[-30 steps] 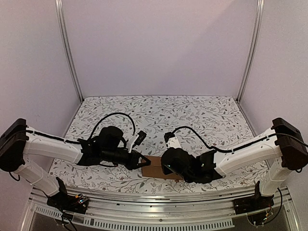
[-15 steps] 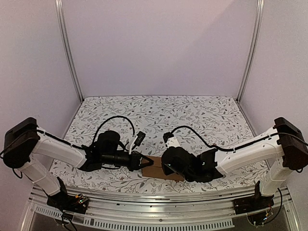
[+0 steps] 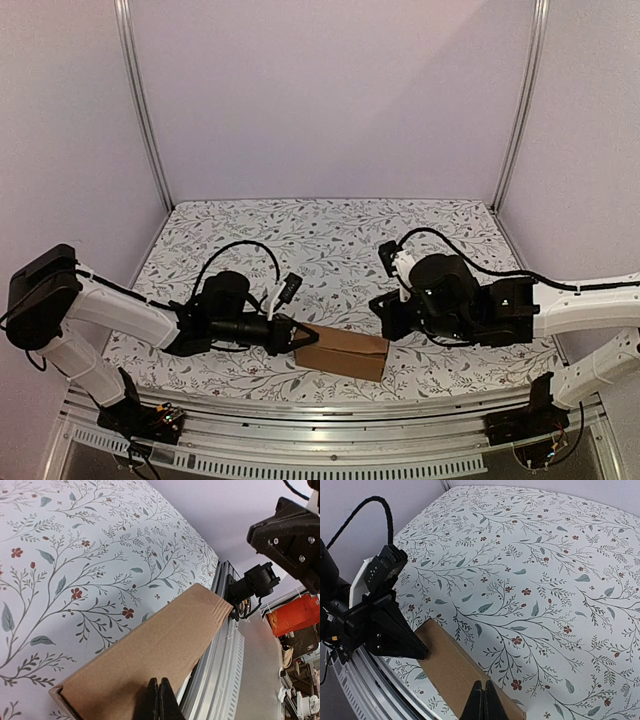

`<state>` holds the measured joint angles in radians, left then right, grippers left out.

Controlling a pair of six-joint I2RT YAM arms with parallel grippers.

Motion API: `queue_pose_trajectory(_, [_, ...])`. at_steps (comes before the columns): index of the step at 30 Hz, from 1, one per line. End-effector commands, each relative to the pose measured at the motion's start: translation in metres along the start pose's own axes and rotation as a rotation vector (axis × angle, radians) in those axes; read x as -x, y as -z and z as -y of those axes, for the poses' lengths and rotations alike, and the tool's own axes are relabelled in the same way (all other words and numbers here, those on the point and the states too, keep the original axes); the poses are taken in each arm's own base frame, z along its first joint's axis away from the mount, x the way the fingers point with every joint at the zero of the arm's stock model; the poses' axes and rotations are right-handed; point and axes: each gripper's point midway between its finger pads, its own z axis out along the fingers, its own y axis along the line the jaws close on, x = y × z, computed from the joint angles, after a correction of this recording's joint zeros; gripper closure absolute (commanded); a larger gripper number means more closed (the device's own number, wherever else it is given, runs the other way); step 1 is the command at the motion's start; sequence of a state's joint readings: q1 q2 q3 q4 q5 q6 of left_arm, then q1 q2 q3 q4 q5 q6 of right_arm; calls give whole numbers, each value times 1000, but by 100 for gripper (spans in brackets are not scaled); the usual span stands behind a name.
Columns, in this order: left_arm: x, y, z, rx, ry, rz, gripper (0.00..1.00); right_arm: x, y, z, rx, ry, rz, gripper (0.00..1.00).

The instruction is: Fold the paper box

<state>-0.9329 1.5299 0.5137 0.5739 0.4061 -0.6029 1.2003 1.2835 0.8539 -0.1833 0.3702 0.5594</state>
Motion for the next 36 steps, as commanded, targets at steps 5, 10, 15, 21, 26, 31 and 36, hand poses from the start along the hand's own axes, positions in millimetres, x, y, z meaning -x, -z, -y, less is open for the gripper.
queue_pose_trajectory(5, [-33,3,-28,110,61,-111,100,-47,11,18,157,-93,-128,100])
queue_pose_trajectory(10, [-32,2,-28,113,60,-112,100,-87,6,34,168,-190,-173,100])
queue_pose_trajectory(15, [-33,0,-30,118,63,-118,100,-104,0,41,159,-248,-184,100])
queue_pose_trajectory(21, [-33,0,-30,120,64,-120,100,-72,16,36,179,-214,-99,100])
queue_pose_trajectory(26, [-33,1,-30,125,66,-118,100,-39,31,22,219,-155,-46,100])
queue_pose_trajectory(31, [-32,2,-31,131,64,-115,100,-24,34,8,265,-117,-32,100])
queue_pose_trajectory(36, [-33,2,-31,133,65,-116,100,-53,12,14,233,-121,-107,100])
